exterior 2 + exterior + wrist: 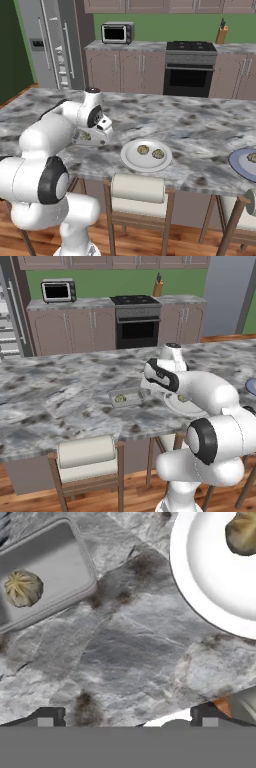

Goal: Place two dumplings into each of the tupperware containers and then place the containers in the fridge.

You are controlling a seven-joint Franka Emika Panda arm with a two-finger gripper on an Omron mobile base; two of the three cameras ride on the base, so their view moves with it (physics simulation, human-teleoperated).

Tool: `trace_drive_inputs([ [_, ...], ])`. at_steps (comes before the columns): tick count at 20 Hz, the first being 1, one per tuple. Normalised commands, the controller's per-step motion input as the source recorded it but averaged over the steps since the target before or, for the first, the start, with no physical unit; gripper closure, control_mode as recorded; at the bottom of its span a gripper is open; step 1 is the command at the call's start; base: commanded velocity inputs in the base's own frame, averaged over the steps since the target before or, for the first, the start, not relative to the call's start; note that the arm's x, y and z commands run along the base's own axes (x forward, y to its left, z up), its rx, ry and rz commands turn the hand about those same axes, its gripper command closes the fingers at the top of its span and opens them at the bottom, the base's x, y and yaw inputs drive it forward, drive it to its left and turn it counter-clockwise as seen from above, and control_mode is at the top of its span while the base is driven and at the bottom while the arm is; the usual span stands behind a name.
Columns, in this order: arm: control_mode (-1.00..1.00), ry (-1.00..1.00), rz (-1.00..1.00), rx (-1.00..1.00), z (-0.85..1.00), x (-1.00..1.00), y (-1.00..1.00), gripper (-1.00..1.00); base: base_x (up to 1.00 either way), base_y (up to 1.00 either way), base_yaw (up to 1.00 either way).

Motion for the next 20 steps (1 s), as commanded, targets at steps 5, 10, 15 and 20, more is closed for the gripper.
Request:
trace_drive_inputs([
  [5, -1.0, 0.03, -0.29, 0.21, -0.05, -0.62, -1.0, -1.0, 0.0, 0.0, 0.0],
  [10, -1.0, 0.01, -0.3, 0.15, -0.02, -0.04, -0.93, -1.0, 0.0, 0.0, 0.0],
  [15, -1.0, 0.1, -0.22, 0.04, -0.03, 0.41, -0.79, -1.0, 0.0, 0.0, 0.0],
  [20, -1.0, 0.15, -0.22, 0.01, -0.02, 0.45, -0.78, -1.0, 0.0, 0.0, 0.0],
])
